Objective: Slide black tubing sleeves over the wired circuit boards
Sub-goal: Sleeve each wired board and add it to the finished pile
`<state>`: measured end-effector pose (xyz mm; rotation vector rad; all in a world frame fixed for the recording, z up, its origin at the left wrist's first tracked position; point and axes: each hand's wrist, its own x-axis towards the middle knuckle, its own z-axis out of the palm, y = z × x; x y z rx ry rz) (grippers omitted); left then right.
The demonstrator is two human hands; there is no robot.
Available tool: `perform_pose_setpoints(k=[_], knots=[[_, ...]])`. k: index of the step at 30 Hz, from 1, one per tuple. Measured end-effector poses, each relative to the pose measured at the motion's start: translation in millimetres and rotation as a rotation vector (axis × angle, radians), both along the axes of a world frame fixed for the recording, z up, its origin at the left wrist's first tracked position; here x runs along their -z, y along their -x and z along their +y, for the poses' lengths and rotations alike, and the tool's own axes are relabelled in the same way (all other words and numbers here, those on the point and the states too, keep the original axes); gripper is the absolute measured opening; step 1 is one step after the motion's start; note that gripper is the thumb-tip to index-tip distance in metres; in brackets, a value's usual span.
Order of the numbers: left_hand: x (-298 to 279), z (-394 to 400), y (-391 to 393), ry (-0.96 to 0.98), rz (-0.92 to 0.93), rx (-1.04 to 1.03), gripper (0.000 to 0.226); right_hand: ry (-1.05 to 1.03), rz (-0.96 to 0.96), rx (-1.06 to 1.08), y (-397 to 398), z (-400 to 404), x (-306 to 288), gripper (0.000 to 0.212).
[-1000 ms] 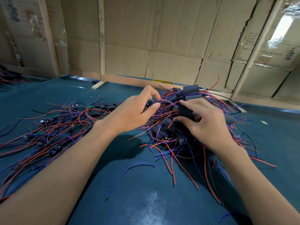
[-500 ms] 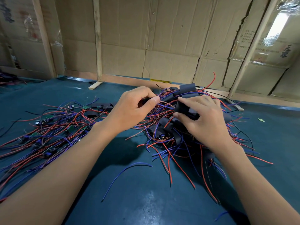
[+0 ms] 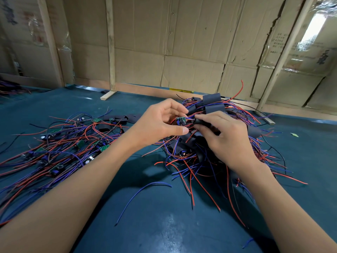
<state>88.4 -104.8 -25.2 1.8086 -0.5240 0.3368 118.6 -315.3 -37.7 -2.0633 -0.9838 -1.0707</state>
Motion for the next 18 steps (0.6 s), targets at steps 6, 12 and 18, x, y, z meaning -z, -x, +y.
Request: perform_pose_setpoints(k=[6, 12, 18], knots=[[-1.1, 4.1, -3.2, 0.115, 0.016, -0.066, 0.024, -0.017, 0.099, -0.01, 2.0, -3.5, -2.1, 0.04], [2.4, 3.7, -4.6, 0.126, 0.076, 0.059, 0.018, 0.031, 0.106, -0.029, 7.8, 1.6, -1.2, 0.046], [3.3, 4.1, -6.2, 0.283, 0.174, 0.166, 0.027, 0.052, 0.077, -0.006, 7.5, 0.7, -1.7, 0.045]])
